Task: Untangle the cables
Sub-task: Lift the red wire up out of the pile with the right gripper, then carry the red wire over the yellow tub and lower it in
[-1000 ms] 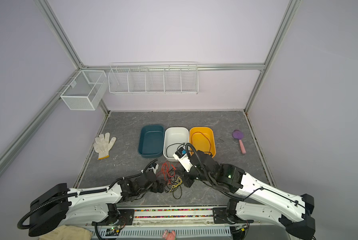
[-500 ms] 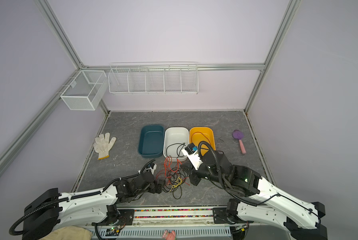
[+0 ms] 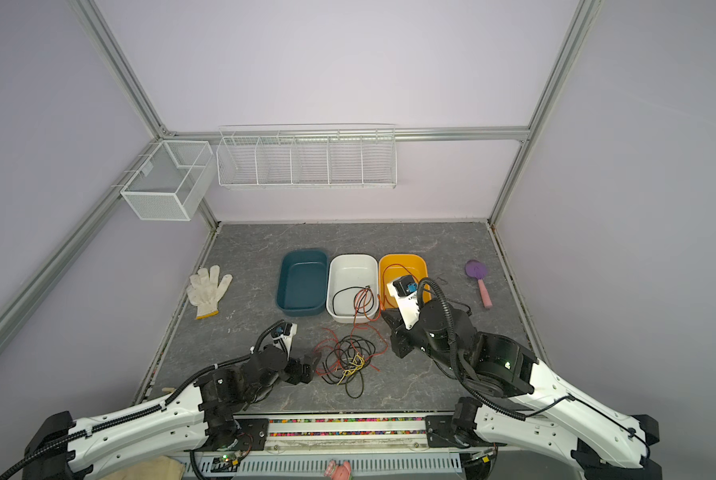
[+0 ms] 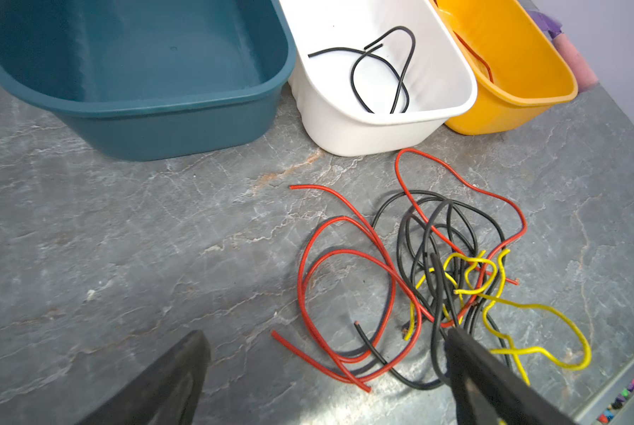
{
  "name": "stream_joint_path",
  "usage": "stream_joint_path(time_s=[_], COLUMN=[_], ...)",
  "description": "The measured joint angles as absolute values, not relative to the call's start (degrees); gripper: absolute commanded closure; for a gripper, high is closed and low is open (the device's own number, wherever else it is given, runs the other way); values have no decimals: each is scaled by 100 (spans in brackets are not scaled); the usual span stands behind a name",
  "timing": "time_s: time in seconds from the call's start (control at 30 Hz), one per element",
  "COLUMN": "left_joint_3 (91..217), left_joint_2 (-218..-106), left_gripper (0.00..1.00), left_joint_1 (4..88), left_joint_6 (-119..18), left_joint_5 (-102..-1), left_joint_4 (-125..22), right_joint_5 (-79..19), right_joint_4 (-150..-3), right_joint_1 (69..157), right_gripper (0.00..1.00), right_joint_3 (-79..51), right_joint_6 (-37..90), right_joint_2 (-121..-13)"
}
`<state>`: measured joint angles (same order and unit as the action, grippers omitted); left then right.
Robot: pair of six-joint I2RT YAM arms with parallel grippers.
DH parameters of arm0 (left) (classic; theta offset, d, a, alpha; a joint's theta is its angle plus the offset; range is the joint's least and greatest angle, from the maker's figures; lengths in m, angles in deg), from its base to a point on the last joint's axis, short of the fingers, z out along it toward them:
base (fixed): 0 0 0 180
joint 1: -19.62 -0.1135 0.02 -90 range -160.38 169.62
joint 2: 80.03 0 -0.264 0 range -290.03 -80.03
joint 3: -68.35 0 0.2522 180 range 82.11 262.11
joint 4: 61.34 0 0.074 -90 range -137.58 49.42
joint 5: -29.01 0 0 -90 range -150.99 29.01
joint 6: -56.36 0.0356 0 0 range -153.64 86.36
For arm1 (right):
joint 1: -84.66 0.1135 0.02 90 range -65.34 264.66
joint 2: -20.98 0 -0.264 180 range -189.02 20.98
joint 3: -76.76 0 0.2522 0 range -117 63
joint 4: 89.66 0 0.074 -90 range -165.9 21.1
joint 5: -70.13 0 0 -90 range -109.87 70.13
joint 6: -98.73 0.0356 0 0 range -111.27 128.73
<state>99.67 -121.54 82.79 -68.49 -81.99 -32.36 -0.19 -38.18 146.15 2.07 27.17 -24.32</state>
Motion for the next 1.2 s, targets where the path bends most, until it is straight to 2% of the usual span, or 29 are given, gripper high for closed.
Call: stream_joint_path(time_s=[0.27, 0.73, 1.2], left_joint_3=[9659, 9569, 9565], left_joint_2=[-11632, -11958, -11958], left_gripper=[0, 0, 0], left_joint_1=[8279, 8279, 8279], left_joint_6=[-6609, -6486, -6486], left_joint_5=[-8382, -8415, -8413], left_joint_4=[-3326, -3662, -3719], right_joint_5=[-36, 104, -799], right_joint_4=[-3757, -3606, -3934], right_joint_1=[14090, 12722, 11452], right_gripper=[93, 93, 93], right_joint_3=[207, 87, 87], right_joint_6=[2879, 3292, 3580], right_joint_2=[-2593, -2932, -3931])
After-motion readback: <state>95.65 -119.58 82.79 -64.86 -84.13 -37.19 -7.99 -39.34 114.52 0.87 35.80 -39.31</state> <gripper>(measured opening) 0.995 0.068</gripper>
